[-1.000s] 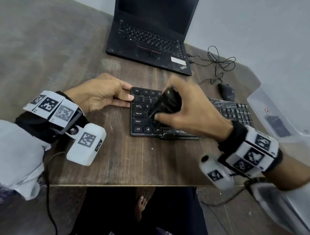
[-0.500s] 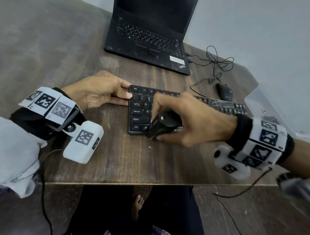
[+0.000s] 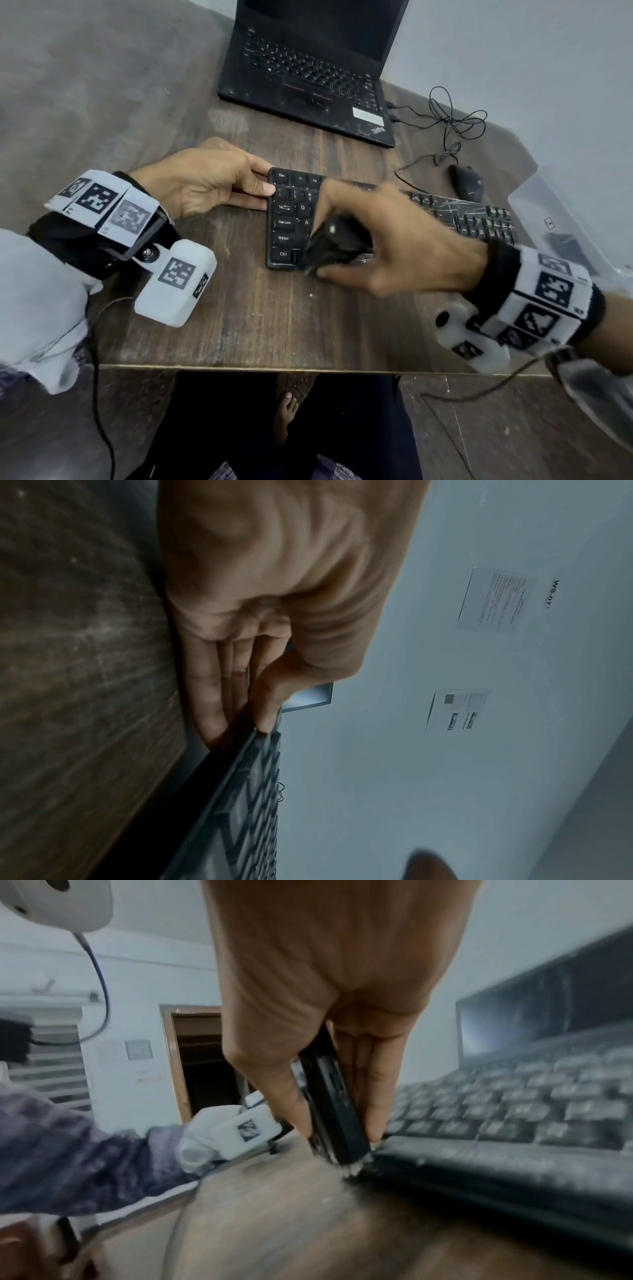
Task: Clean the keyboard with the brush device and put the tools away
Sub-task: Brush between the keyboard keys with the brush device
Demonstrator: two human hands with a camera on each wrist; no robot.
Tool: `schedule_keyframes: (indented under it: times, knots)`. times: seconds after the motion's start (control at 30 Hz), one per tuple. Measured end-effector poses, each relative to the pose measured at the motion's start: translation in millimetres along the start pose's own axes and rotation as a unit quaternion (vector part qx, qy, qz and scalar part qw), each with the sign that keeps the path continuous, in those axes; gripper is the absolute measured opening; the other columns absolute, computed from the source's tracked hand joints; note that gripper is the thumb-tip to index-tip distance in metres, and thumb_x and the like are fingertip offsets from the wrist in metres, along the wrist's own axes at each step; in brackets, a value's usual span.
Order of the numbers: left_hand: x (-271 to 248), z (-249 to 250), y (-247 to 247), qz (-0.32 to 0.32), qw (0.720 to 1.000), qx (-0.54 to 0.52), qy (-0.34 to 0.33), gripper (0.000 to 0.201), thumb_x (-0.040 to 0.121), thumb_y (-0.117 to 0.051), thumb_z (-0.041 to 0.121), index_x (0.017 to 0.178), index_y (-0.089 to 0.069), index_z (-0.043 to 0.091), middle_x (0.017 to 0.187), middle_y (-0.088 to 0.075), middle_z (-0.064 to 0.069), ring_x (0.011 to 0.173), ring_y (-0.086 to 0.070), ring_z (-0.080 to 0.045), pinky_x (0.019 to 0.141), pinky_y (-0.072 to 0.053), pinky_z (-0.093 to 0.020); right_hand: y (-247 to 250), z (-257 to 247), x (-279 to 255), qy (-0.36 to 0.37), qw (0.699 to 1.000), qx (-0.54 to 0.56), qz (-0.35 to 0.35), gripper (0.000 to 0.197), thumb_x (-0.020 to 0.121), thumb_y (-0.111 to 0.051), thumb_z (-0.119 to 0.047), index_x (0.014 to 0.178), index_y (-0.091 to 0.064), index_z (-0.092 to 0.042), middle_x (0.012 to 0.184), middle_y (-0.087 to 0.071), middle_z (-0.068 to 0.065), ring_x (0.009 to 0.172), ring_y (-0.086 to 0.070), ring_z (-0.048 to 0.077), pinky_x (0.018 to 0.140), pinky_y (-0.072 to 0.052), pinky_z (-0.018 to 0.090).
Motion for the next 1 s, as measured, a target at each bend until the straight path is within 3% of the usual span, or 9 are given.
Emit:
schedule_keyframes:
  times: [0.07, 0.13, 0.3, 0.43, 0.57, 0.67, 0.83, 0.93, 1.0]
  knots:
    - [0, 0, 0, -0.002, 1.000, 0.000, 0.001, 0.030, 0.083, -0.057, -0.022, 0.099, -0.072, -0.002, 0.086, -0.078, -0.009, 0.080, -0.077, -0.017, 0.063, -0.062, -0.024, -3, -2, -4, 0.005, 1.000, -0.003, -0.009, 0.035, 0.083, -0.085, -0.012, 0.104, -0.057, -0.007, 0.076, -0.069, -0.003, 0.061, -0.066, 0.012, 0.052, -0.051, 0.030]
    - [0, 1, -1, 0.000, 1.000, 0.002, 0.003, 0.029, 0.084, -0.057, -0.022, 0.098, -0.072, -0.001, 0.086, -0.078, -0.009, 0.079, -0.077, -0.016, 0.063, -0.062, -0.025, 7, 4, -2, -0.050, 0.995, -0.042, 0.070, 0.038, 0.080, -0.085, -0.017, 0.102, -0.055, -0.008, 0.074, -0.068, -0.002, 0.062, -0.067, 0.016, 0.054, -0.053, 0.038]
    - [-1, 1, -1, 0.001, 1.000, 0.001, 0.005, 0.030, 0.084, -0.057, -0.022, 0.102, -0.071, -0.003, 0.093, -0.077, -0.011, 0.081, -0.077, -0.017, 0.064, -0.062, -0.025, -9, -2, -16, -0.036, 0.999, 0.015, 0.014, 0.037, 0.081, -0.087, -0.012, 0.100, -0.055, -0.008, 0.070, -0.063, -0.007, 0.057, -0.061, 0.012, 0.050, -0.042, 0.022]
    - [-2, 1, -1, 0.006, 1.000, 0.011, 0.001, 0.031, 0.084, -0.056, -0.022, 0.104, -0.070, -0.004, 0.097, -0.075, -0.012, 0.084, -0.076, -0.017, 0.068, -0.063, -0.026, 1, 4, -1, -0.072, 0.990, -0.031, 0.117, 0.039, 0.078, -0.086, -0.014, 0.100, -0.055, -0.006, 0.066, -0.059, -0.011, 0.054, -0.057, 0.007, 0.048, -0.041, 0.025]
    - [-2, 0, -1, 0.005, 1.000, 0.011, 0.002, 0.030, 0.083, -0.056, -0.024, 0.102, -0.070, -0.005, 0.097, -0.075, -0.014, 0.089, -0.074, -0.021, 0.072, -0.064, -0.030, -10, -6, 5, -0.006, 0.999, -0.007, 0.038, 0.035, 0.080, -0.083, -0.012, 0.101, -0.055, -0.007, 0.067, -0.063, -0.005, 0.054, -0.060, 0.011, 0.047, -0.041, 0.023]
    - [-2, 1, -2, 0.007, 1.000, 0.013, 0.004, 0.030, 0.084, -0.056, -0.023, 0.104, -0.070, -0.005, 0.096, -0.075, -0.013, 0.088, -0.074, -0.020, 0.073, -0.064, -0.029, 2, -1, 17, -0.037, 0.995, -0.024, 0.087, 0.036, 0.080, -0.082, -0.015, 0.098, -0.051, -0.006, 0.069, -0.062, -0.002, 0.056, -0.061, 0.013, 0.047, -0.046, 0.031]
    - [-2, 0, -3, 0.018, 1.000, 0.013, 0.002, 0.031, 0.083, -0.055, -0.024, 0.093, -0.072, 0.001, 0.075, -0.076, -0.004, 0.072, -0.074, -0.014, 0.067, -0.064, -0.026, -15, -12, 17, 0.000, 1.000, -0.004, 0.026, 0.036, 0.080, -0.083, -0.013, 0.098, -0.052, -0.009, 0.069, -0.063, -0.002, 0.055, -0.060, 0.012, 0.047, -0.040, 0.022]
    - [-3, 1, -4, 0.013, 1.000, 0.013, 0.001, 0.031, 0.084, -0.055, -0.023, 0.096, -0.072, 0.000, 0.078, -0.076, -0.004, 0.074, -0.074, -0.013, 0.066, -0.063, -0.025, -3, -5, 26, -0.055, 0.992, -0.029, 0.112, 0.038, 0.079, -0.083, -0.016, 0.100, -0.053, -0.007, 0.069, -0.063, -0.003, 0.057, -0.061, 0.013, 0.050, -0.046, 0.033]
    - [-3, 1, -3, 0.012, 1.000, 0.012, 0.000, 0.030, 0.084, -0.056, -0.023, 0.096, -0.071, -0.001, 0.076, -0.076, -0.004, 0.073, -0.074, -0.013, 0.064, -0.063, -0.024, -4, -7, 23, -0.033, 0.998, -0.005, 0.060, 0.037, 0.079, -0.084, -0.014, 0.099, -0.054, -0.008, 0.069, -0.062, -0.005, 0.057, -0.060, 0.013, 0.048, -0.042, 0.027]
Point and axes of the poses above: each hand's wrist, its own x-axis towards the middle knuckle, its own y-axis out of the back of the hand, z = x × y, the point moved 1 cm from there along x, towards the middle knuckle
